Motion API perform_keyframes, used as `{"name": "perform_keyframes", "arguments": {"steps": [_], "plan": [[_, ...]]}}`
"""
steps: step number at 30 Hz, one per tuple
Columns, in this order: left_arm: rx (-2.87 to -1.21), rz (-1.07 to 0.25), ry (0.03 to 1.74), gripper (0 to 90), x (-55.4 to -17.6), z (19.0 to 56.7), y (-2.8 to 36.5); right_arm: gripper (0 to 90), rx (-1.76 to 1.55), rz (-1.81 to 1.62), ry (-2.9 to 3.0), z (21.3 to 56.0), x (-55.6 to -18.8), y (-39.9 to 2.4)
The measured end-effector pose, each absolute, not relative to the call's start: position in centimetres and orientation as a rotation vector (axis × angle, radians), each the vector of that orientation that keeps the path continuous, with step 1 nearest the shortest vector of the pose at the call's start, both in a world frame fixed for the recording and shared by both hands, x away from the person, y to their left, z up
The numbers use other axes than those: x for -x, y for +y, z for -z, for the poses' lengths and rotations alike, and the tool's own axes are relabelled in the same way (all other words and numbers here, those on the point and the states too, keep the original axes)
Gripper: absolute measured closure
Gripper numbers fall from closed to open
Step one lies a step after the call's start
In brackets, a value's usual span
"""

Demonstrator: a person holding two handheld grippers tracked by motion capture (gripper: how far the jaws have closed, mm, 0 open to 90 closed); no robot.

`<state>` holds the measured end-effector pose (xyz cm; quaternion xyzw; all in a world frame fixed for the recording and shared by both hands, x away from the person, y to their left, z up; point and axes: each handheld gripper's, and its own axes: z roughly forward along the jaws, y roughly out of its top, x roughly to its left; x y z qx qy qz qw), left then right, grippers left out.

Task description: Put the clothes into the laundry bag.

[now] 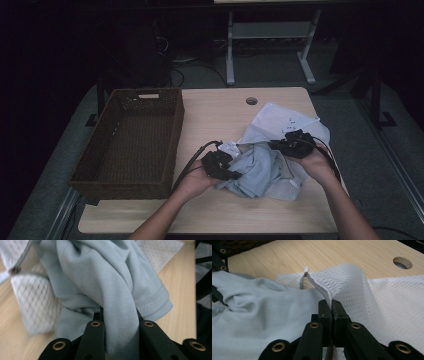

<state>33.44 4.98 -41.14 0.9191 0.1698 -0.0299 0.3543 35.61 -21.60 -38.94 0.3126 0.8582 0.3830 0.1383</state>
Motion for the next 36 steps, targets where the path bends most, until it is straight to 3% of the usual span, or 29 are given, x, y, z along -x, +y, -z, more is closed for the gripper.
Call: {"name": "perform_keyframes", "arguments": {"steps": [10, 20, 33, 36], "plan": [[-2.342, 0.078, 0.424, 80.1, -35.1, 40.3, 2.5, 87.4, -0.866, -1.156, 2.486, 38.2, -35.1, -20.9], [-2.353, 0.081, 0.5, 78.7, -37.1, 43.3, 1.1, 87.6, -0.852, -1.164, 2.501, 38.0, -34.8, -20.4], [-2.381, 0.059, 0.536, 78.2, -36.5, 42.2, 5.3, 87.5, -0.809, -1.226, 2.56, 38.0, -34.3, -18.5], [-2.367, 0.068, 0.537, 71.8, -36.0, 42.1, 6.1, 87.5, -0.78, -1.23, 2.561, 37.8, -33.9, -17.5]]}}
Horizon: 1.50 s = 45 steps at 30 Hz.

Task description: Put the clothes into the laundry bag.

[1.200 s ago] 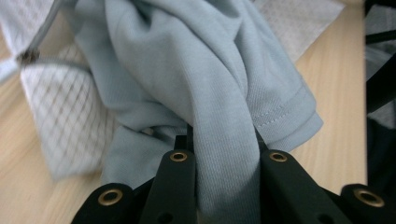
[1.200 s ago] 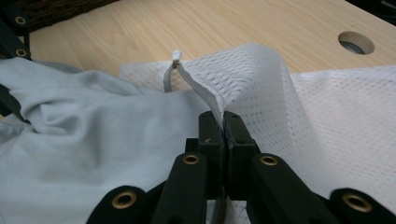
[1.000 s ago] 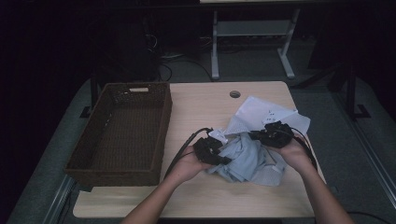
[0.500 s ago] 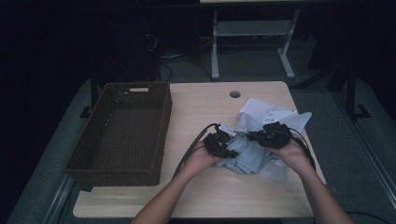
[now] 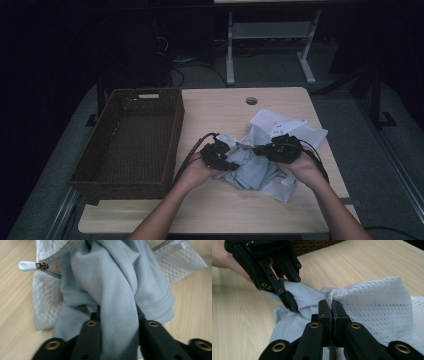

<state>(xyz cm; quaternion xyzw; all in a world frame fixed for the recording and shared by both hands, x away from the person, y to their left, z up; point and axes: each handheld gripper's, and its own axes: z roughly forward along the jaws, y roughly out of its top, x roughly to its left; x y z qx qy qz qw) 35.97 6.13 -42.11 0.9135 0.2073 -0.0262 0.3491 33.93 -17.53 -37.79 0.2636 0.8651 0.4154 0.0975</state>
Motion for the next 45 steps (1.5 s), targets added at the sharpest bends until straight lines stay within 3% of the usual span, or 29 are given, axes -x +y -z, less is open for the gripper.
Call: {"name": "perform_keyframes", "arguments": {"steps": [6, 9, 12, 21, 25, 31, 32, 34, 36, 39, 45], "plan": [[-2.315, 0.092, 0.543, 31.6, -34.5, 41.1, 7.2, 87.4, -0.801, -1.188, 2.552, 38.4, -34.2, -17.6], [-2.318, 0.072, 0.543, 18.7, -33.8, 41.1, 6.9, 87.3, -0.832, -1.173, 2.542, 38.8, -34.6, -18.3], [-2.335, 0.033, 0.547, 13.4, -33.4, 41.8, 5.7, 87.2, -0.854, -1.155, 2.532, 39.1, -34.9, -19.0], [-2.456, -0.026, 0.545, 12.6, -33.2, 45.3, 3.6, 83.0, -0.931, -1.11, 2.499, 39.8, -35.4, -21.2], [-2.492, -0.084, 0.514, 14.6, -32.9, 45.4, 3.3, 73.6, -0.933, -1.114, 2.513, 40.0, -35.3, -21.4], [-2.523, -0.156, 0.48, 25.0, -32.5, 45.5, 3.2, 61.6, -0.964, -1.091, 2.565, 40.6, -35.0, -21.9], [-2.523, -0.158, 0.48, 27.8, -32.6, 45.4, 3.3, 62.4, -0.971, -1.08, 2.581, 40.7, -35.0, -21.9], [-2.522, -0.157, 0.483, 34.6, -32.6, 45.3, 3.4, 78.0, -0.977, -1.033, 2.608, 41.0, -35.0, -22.0], [-2.517, -0.157, 0.487, 44.2, -32.6, 45.2, 3.5, 86.4, -0.987, -1.029, 2.625, 41.1, -35.1, -22.0], [-2.507, -0.144, 0.488, 61.5, -32.7, 45.1, 3.8, 87.6, -0.967, -1.056, 2.642, 41.0, -35.0, -21.9], [-2.44, -0.07, 0.541, 71.8, -33.2, 44.6, 4.4, 87.7, -0.927, -1.094, 2.637, 40.3, -34.6, -21.3]]}}
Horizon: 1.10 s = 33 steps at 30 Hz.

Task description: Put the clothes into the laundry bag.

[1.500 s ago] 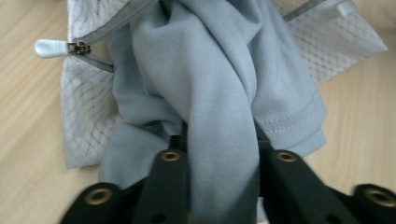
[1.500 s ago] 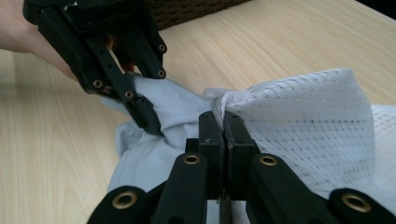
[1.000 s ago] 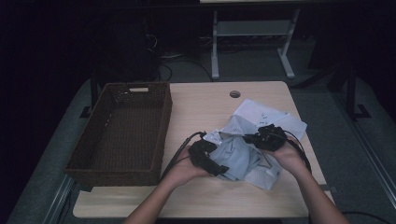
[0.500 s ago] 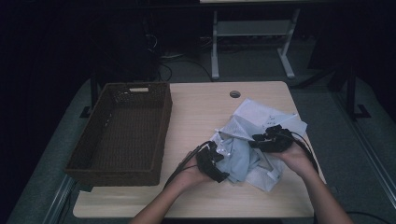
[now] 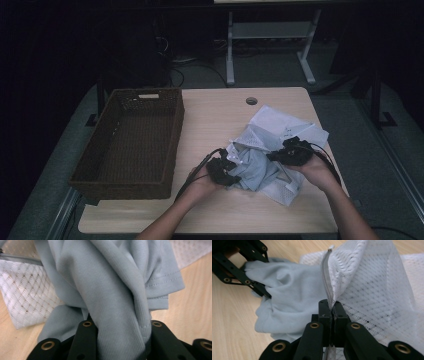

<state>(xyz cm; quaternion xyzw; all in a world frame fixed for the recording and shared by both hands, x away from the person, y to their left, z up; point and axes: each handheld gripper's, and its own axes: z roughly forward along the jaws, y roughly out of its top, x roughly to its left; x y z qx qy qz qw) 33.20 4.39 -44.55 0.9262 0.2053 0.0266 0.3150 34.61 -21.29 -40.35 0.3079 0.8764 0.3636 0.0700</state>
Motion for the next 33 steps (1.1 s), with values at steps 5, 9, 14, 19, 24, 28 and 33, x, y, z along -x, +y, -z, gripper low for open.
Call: {"name": "perform_keyframes", "arguments": {"steps": [5, 9, 14, 19, 24, 28, 33], "plan": [[-2.332, -0.034, 0.576, 72.6, -33.4, 43.0, 4.8, 88.0, -0.911, -1.146, 2.611, 39.5, -34.2, -21.1], [-2.287, -0.046, 0.576, 72.7, -33.7, 41.8, 4.7, 88.1, -0.893, -1.213, 2.572, 38.5, -33.9, -21.1], [-2.278, -0.065, 0.593, 72.6, -34.1, 41.6, 3.4, 88.1, -0.87, -1.254, 2.554, 37.8, -33.6, -20.8], [-2.281, -0.087, 0.622, 72.5, -34.5, 42.0, 1.8, 88.2, -0.843, -1.295, 2.557, 37.5, -33.3, -20.4], [-2.268, -0.096, 0.65, 72.2, -34.8, 42.2, 0.4, 88.4, -0.827, -1.336, 2.565, 37.4, -33.1, -20.0], [-2.28, -0.061, 0.644, 70.4, -34.8, 43.1, -0.2, 88.4, -0.805, -1.366, 2.577, 37.3, -32.9, -19.9], [-2.283, -0.029, 0.633, 61.4, -34.7, 44.0, 0.1, 88.3, -0.805, -1.367, 2.575, 37.4, -32.9, -20.0]]}}
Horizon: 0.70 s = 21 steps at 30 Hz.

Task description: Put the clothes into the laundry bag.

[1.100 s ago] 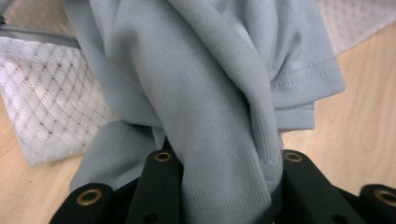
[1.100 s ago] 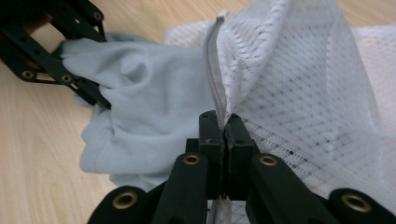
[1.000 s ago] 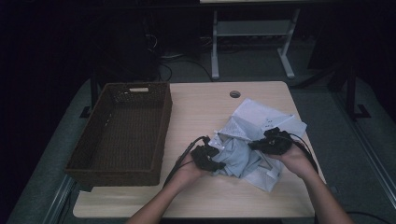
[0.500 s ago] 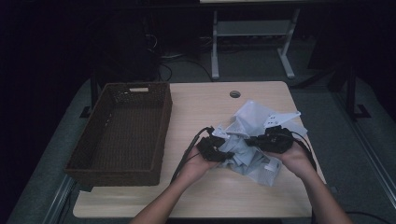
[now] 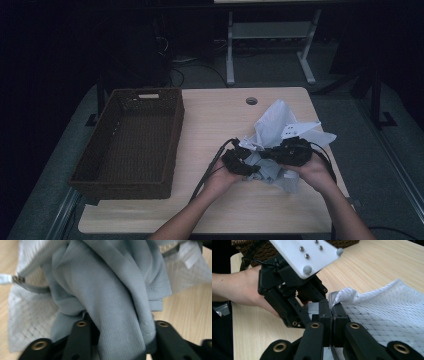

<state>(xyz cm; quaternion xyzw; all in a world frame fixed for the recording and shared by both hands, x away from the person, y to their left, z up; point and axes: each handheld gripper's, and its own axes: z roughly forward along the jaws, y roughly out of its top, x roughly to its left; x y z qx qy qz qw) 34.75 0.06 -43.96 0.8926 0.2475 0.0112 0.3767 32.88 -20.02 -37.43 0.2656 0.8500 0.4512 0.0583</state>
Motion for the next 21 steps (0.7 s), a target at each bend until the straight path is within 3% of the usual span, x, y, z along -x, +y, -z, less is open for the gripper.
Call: {"name": "perform_keyframes", "arguments": {"steps": [4, 7, 14, 21], "plan": [[-2.282, -0.015, 0.6, 42.6, -34.4, 43.5, 1.3, 88.3, -0.809, -1.361, 2.565, 37.6, -32.9, -20.4], [-2.249, -0.009, 0.587, 35.1, -34.1, 42.4, 2.8, 88.0, -0.815, -1.34, 2.56, 37.7, -32.8, -20.7], [-2.193, -0.093, 0.649, 36.2, -35.2, 40.6, 6.6, 88.0, -0.82, -1.331, 2.567, 38.2, -32.4, -20.8], [-2.237, -0.167, 0.721, 37.1, -39.0, 43.0, 6.5, 88.0, -0.824, -1.328, 2.568, 38.5, -32.4, -20.9]]}}
